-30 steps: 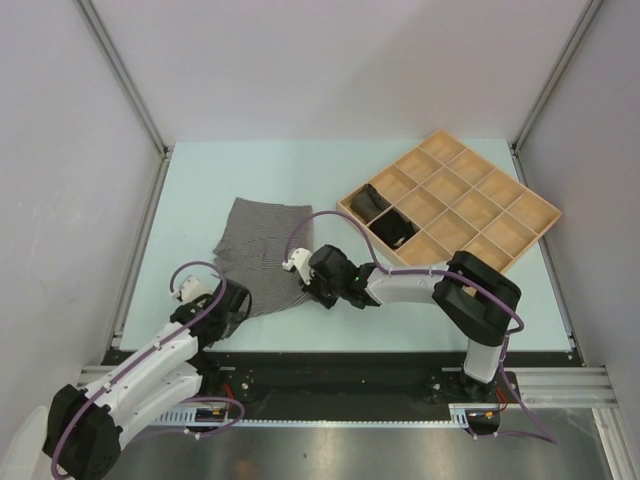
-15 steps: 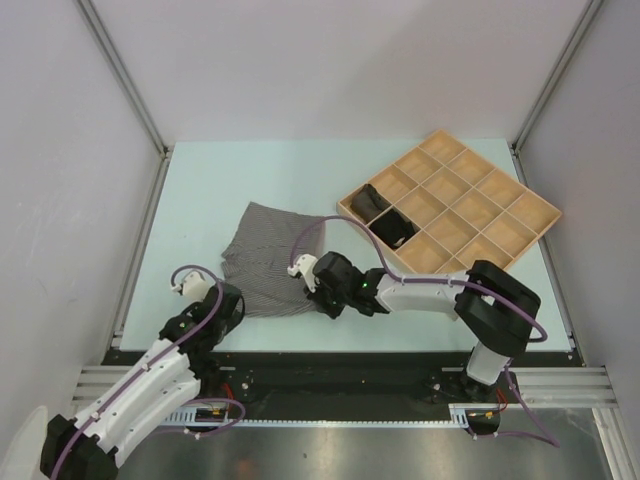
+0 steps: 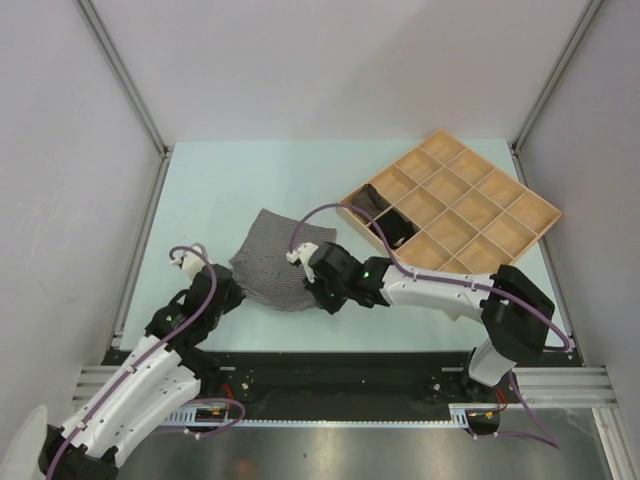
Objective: Roll the underwear
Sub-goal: Fold the underwear at the center of the board.
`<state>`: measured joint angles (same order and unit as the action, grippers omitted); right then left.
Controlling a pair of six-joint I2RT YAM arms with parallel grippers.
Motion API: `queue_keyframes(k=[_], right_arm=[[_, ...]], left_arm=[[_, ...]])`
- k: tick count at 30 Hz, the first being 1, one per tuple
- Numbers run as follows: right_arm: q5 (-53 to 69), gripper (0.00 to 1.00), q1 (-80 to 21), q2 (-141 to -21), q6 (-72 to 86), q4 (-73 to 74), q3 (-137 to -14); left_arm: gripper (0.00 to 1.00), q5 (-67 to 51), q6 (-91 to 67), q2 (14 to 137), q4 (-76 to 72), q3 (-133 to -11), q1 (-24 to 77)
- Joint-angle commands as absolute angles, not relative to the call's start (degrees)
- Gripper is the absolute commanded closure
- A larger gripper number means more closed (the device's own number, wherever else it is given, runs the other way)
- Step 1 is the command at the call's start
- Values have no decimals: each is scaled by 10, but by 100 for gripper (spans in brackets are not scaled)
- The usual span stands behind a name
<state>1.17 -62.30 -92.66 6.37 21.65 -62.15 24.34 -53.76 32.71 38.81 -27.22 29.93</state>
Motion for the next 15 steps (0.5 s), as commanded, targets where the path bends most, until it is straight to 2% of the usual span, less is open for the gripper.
queue_keyframes(k=[1,15], right_arm=[[-12,100,-578,-940,81,248,-692],[55,100,-439,-1127,55,276,-868]], left_arm=[[100,259,-469,402,324,-328,294],[100,281,-322,699,200,-489,243]])
